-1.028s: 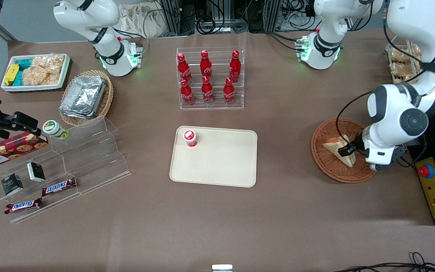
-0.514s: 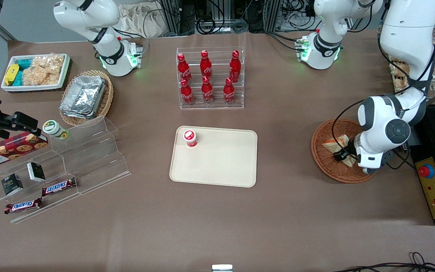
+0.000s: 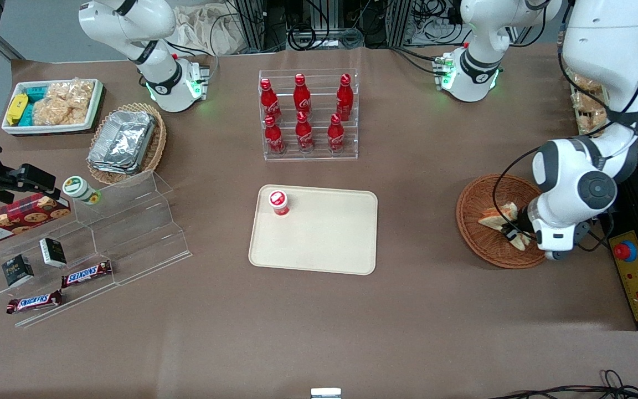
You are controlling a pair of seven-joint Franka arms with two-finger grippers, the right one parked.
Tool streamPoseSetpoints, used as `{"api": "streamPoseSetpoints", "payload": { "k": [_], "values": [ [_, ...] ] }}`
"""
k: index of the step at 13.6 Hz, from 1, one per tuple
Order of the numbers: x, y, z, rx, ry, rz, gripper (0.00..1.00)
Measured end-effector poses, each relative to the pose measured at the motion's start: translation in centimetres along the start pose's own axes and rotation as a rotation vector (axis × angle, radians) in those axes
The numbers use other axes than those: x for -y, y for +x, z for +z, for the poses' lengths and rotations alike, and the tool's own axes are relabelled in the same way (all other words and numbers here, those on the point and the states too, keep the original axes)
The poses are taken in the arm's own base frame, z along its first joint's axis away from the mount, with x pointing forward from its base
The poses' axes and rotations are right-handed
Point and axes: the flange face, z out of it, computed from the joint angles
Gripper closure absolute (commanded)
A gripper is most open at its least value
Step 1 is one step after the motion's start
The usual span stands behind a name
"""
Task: Place sandwich from basket to tray
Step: 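Close the left gripper on the sandwich and lift it from the basket, then carry the held sandwich with the left gripper over the cream tray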
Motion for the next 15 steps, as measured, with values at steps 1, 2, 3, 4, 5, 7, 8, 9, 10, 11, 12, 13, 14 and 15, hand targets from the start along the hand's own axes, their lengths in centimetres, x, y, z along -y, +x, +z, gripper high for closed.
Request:
{"api": "streamPoseSetpoints", "payload": {
  "k": [1, 2, 3, 4, 5, 7, 8, 9, 10, 11, 12, 13, 14, 15],
  "values": [
    [-0.4, 0.2, -3.1, -0.002, 0.004, 0.007, 0.85],
    [-0.8, 0.2, -6.7, -0.012, 0.008, 0.019, 0.85],
    [-1.3, -0.1, -10.8, -0.024, 0.014, 0.037, 0.85],
    [-1.9, -0.8, -14.8, -0.034, 0.016, 0.058, 0.85],
    [-2.6, -1.9, -18.7, -0.041, 0.014, 0.084, 0.85],
    [-4.8, -4.7, -25.6, -0.060, -0.006, 0.146, 0.85],
    [-6.0, -6.5, -28.0, -0.066, -0.017, 0.182, 0.85],
    [-7.4, -8.5, -29.7, -0.071, -0.029, 0.223, 0.85],
    [-8.8, -10.7, -30.8, -0.074, -0.039, 0.270, 0.85],
    [-10.3, -13.1, -31.4, -0.073, -0.047, 0.317, 0.85],
    [-11.6, -15.5, -31.5, -0.073, -0.048, 0.367, 0.84],
    [-13.0, -17.9, -31.5, -0.082, -0.039, 0.421, 0.84],
    [-14.3, -20.4, -31.1, -0.097, -0.023, 0.473, 0.84],
    [-15.6, -22.8, -30.5, -0.108, -0.004, 0.513, 0.83]
  ]
}}
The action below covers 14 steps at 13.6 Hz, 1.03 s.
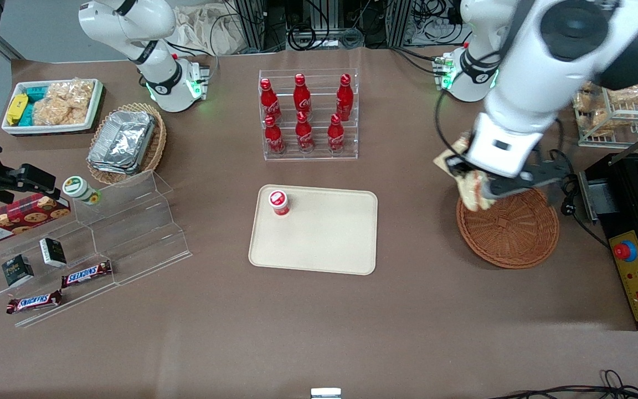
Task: Place sandwich from basket to tray
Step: 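Carry the held sandwich with the left gripper over the cream tray, then lower the sandwich onto the tray and open the left gripper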
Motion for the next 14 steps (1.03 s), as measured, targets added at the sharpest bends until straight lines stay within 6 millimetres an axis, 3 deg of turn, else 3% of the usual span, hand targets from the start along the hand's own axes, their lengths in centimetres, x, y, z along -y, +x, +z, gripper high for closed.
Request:
{"api": "streamPoseSetpoints", "payload": {
  "k": [3, 7, 11, 14],
  "values": [
    [-6.3, -3.1, 4.1, 0.013, 0.060, 0.105, 0.82],
    [-13.2, -3.6, 14.3, 0.020, 0.060, 0.132, 0.81],
    [-16.5, -2.7, 25.5, 0.054, 0.018, 0.153, 0.79],
    [-18.0, -3.1, 30.8, 0.061, -0.014, 0.177, 0.79]
  ]
}}
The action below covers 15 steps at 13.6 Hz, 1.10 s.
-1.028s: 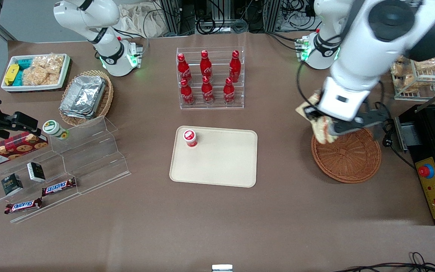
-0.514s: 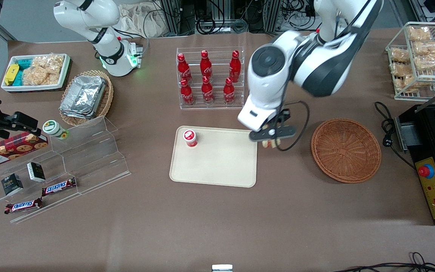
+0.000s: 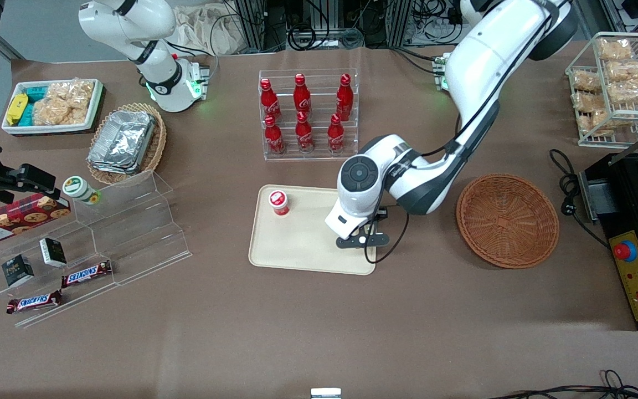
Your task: Place sandwich from basket to tray
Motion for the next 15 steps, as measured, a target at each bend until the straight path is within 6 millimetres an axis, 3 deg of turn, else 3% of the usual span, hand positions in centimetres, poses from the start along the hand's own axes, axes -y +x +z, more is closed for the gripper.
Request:
{"api": "streamPoseSetpoints", "payload": {
  "k": [3, 5, 6, 11, 13, 15],
  "values": [
    [-0.9, -0.5, 3.4, -0.004, 0.013, 0.028, 0.69],
    [-0.9, -0.6, 4.7, 0.001, 0.026, 0.038, 0.48],
    [-0.9, -0.6, 5.2, 0.005, 0.029, 0.040, 0.00],
    [-1.0, 0.3, 4.6, -0.019, 0.001, 0.007, 0.00],
    [-0.7, 1.5, 2.7, -0.048, -0.017, -0.045, 0.00],
    [-0.1, 2.4, -1.1, -0.096, -0.034, -0.118, 0.00]
  ]
}}
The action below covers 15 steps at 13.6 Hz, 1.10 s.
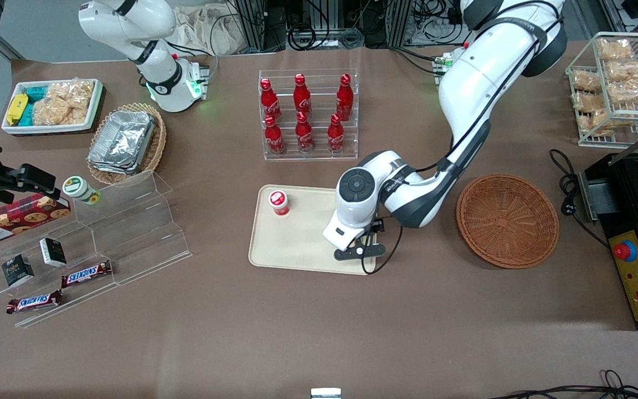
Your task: Place sandwich from basket to tray
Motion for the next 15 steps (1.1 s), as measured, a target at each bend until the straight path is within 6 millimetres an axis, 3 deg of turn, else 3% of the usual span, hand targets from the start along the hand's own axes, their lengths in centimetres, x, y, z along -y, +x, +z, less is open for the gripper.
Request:
{"api": "streamPoseSetpoints", "payload": {
  "k": [4, 6, 11, 15],
  "values": [
    [1.4, 0.5, -8.3, -0.066, 0.052, -0.108, 0.00],
    [3.3, 1.3, -11.2, -0.090, 0.098, -0.152, 0.00],
    [12.0, 6.8, -17.9, -0.069, 0.063, -0.242, 0.00],
    [20.0, 8.6, -22.9, 0.004, 0.081, -0.156, 0.00]
  ]
}}
